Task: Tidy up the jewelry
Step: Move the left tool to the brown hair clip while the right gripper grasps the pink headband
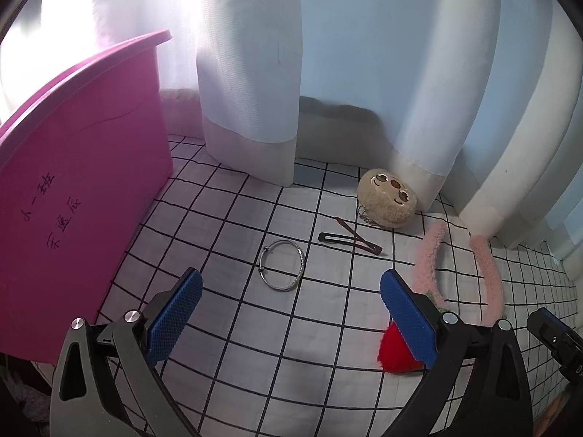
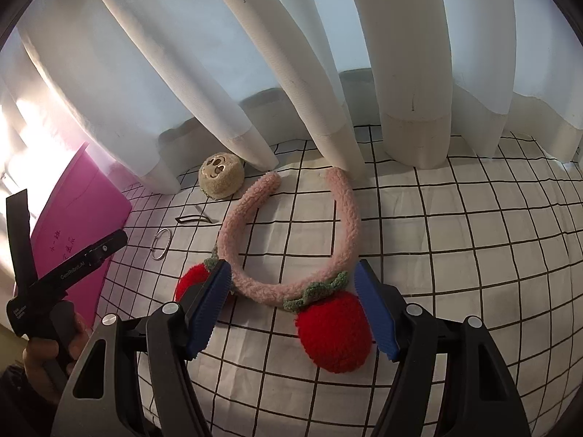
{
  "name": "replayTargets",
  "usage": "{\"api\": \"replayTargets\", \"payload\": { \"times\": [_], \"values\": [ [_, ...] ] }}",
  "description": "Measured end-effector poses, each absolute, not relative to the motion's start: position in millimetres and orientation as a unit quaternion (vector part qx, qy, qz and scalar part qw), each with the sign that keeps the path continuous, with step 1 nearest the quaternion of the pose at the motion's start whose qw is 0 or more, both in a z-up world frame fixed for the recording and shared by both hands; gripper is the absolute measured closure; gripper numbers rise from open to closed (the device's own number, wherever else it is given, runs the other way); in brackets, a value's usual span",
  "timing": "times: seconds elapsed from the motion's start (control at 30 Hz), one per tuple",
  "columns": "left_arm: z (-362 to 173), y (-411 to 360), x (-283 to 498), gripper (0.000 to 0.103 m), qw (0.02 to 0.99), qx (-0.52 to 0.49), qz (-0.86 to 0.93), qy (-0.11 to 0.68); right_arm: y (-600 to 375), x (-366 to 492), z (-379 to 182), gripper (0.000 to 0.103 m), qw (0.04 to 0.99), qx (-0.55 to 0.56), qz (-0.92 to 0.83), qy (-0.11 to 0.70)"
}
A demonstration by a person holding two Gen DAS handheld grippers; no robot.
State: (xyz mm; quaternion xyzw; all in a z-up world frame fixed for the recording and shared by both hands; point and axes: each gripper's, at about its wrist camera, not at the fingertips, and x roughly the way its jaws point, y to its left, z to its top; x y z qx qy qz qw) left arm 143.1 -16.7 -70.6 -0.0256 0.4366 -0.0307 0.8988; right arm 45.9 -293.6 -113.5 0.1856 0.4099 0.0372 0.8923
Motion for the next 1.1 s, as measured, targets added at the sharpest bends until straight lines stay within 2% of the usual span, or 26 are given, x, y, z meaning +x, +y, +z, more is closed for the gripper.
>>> {"api": "replayTargets", "payload": {
  "times": [0.43, 1.1],
  "values": [
    [-114.2, -50.2, 204.1, 0.007, 0.878, 0.012, -0.123, 0.463, -292.4, 70.2, -143.2, 0.036, 0.874, 0.245, -0.047, 0.416],
    [-145.2, -68.5, 232.1, 0.007, 0.868, 0.043, -0.145, 0.474, -292.4, 84.5, -173.6, 0.036, 0.853, 0.227, -0.115, 0.455]
  ]
}}
